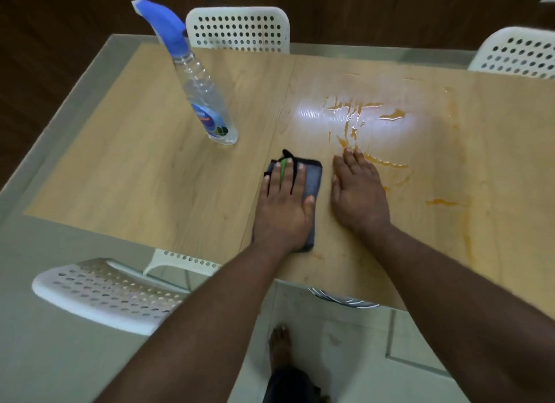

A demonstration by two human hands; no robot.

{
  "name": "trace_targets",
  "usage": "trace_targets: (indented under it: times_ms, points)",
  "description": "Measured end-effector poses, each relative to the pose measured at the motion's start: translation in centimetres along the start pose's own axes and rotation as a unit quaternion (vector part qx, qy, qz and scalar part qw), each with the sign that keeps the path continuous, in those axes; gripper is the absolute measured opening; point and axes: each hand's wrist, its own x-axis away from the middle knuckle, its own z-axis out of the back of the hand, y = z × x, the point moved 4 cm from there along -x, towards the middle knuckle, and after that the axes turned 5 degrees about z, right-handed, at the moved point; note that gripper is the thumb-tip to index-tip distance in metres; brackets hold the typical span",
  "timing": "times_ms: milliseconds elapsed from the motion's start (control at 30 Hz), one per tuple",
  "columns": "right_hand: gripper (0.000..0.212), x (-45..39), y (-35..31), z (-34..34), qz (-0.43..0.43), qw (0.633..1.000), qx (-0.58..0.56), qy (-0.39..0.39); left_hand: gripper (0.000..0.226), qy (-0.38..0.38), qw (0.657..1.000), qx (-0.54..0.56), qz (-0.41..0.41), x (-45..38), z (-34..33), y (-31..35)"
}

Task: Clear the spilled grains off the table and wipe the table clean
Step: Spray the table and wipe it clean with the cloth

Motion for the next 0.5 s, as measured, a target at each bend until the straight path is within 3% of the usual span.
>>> trace_targets:
  times_ms: [200, 500]
  points:
    - [0.057, 0.0, 0.1, 0.5, -0.01, 1.0, -0.021, -0.017, 0.07, -0.008, 1.0, 0.003, -0.008, 0.7, 0.2, -3.0]
    - [0.068, -3.5, 2.4, 1.0, -0.029, 0.998, -0.03, -0.051, 0.072, -0.002, 0.999, -0.015, 0.03, -12.0, 1.1, -2.5]
